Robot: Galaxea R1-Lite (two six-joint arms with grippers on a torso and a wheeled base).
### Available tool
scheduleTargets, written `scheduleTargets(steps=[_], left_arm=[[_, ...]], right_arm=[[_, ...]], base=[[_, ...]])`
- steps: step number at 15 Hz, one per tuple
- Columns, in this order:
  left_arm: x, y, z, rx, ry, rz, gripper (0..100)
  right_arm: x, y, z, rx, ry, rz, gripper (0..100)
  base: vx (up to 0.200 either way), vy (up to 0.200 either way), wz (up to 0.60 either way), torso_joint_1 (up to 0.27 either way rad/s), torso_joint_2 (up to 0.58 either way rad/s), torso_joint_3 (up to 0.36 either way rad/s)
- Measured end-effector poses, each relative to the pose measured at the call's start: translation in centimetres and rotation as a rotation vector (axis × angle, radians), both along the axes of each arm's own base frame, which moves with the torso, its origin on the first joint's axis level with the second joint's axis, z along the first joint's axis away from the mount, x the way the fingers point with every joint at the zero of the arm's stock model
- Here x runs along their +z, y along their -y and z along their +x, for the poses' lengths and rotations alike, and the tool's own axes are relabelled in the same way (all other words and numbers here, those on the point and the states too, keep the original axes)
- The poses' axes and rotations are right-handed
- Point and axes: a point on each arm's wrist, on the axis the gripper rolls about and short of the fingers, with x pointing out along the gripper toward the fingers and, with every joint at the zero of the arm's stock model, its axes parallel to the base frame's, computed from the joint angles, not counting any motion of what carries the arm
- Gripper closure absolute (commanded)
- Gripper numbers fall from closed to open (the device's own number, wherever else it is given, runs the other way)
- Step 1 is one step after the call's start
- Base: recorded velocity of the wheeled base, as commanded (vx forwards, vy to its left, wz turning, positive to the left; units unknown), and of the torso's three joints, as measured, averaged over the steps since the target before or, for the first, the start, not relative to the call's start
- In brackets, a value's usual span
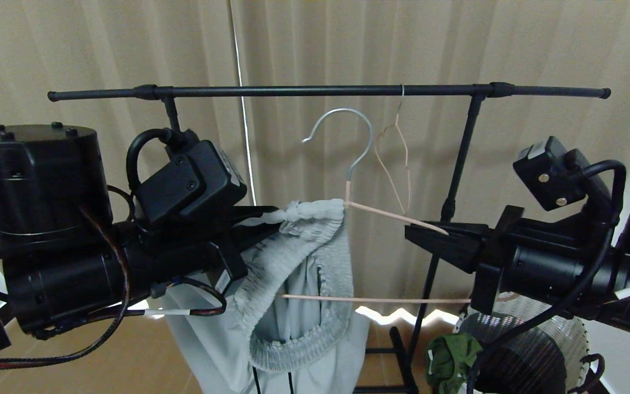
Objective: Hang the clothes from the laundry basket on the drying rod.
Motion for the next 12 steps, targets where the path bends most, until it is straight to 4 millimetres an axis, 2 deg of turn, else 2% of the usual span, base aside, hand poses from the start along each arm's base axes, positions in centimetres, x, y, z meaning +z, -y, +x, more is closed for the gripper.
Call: scheduleTargets(steps=[4,7,10,12], left_arm=[[-0.1,-0.6,0.4,0.053,-0.002,0.008,100],[-0.4,-1.6,1.2,0.226,-0.007,0.024,100],[-0.4,-1.8,2.1,0.416,-0.057,-0.045,100],[-0.2,-1.6,2.6,0.473,-0.081,-0.107,100]], right_arm=[[0.2,0.3,0.1,-0.017,0.008,0.002,0],[0.6,1.2,0.2,-0.054,0.032,0.018,0],[0.4,2.0,0.0,-0.079,0.029,0.014,0],[-0.2,2.3,-0.3,-0.081,0.013,0.004,0]], base=[[0.000,0.000,0.00,0.000,0.00,0.000],[0.000,0.000,0.00,0.000,0.00,0.000],[0.000,0.000,0.00,0.000,0.00,0.000],[0.000,0.000,0.00,0.000,0.00,0.000]])
